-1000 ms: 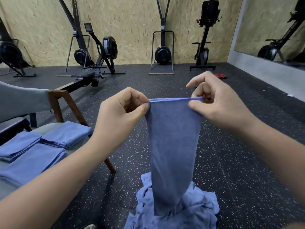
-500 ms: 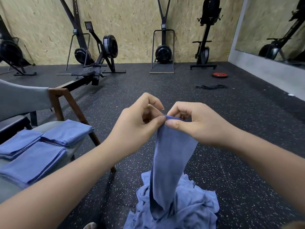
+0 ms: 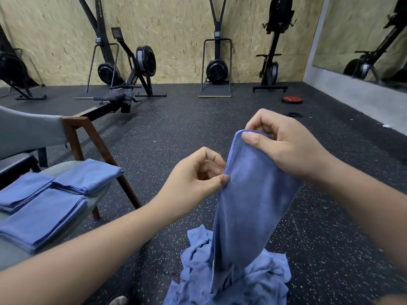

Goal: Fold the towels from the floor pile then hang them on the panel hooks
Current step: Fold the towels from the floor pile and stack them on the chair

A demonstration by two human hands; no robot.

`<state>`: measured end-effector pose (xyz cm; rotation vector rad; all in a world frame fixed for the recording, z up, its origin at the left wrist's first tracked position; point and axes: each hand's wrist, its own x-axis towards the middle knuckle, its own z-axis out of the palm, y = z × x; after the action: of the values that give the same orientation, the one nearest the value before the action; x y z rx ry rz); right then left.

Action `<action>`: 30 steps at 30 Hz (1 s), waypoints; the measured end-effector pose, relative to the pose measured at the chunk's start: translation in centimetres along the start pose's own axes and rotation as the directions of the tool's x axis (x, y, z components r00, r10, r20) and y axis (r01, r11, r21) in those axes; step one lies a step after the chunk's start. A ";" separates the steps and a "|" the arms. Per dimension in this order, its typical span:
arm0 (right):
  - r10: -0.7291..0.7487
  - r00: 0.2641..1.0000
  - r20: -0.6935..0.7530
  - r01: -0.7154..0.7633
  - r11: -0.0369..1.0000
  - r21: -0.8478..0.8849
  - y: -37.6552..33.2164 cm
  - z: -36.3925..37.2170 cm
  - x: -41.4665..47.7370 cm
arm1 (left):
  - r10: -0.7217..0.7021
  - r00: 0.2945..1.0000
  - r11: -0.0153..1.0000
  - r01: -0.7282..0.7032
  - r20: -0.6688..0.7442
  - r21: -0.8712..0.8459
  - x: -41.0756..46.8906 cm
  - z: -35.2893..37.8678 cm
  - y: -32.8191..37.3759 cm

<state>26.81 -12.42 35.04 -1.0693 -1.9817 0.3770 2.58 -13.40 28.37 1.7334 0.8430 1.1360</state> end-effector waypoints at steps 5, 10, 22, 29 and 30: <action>0.024 0.999 0.036 -0.024 1.000 -0.007 -0.3 0.1 -0.1 | 0.065 0.998 0.989 -0.061 -0.022 0.131 -0.1 0.5 0.4; 0.018 0.999 0.034 -0.017 0.999 -0.035 -0.6 0.1 -0.1 | 0.110 0.994 0.947 -0.099 -0.022 0.307 -0.5 0.5 0.9; 0.021 0.981 -0.192 -0.027 0.999 -0.025 0.2 -0.7 0.4 | -0.181 0.983 0.908 0.157 0.026 0.388 0.4 -1.1 -4.5; 0.069 0.932 -0.357 -0.100 0.993 -0.068 1.8 -1.8 0.4 | -0.114 0.993 0.826 0.111 -0.028 0.552 0.3 -3.6 -6.2; 0.076 0.925 -0.372 -0.111 0.991 -0.074 2.0 -1.9 0.4 | -0.100 0.994 0.815 0.104 -0.038 0.570 0.3 -3.9 -6.3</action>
<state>29.30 -11.15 35.26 -1.2007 -1.6287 0.1198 -1.39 -9.55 23.50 2.1318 1.3701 0.8588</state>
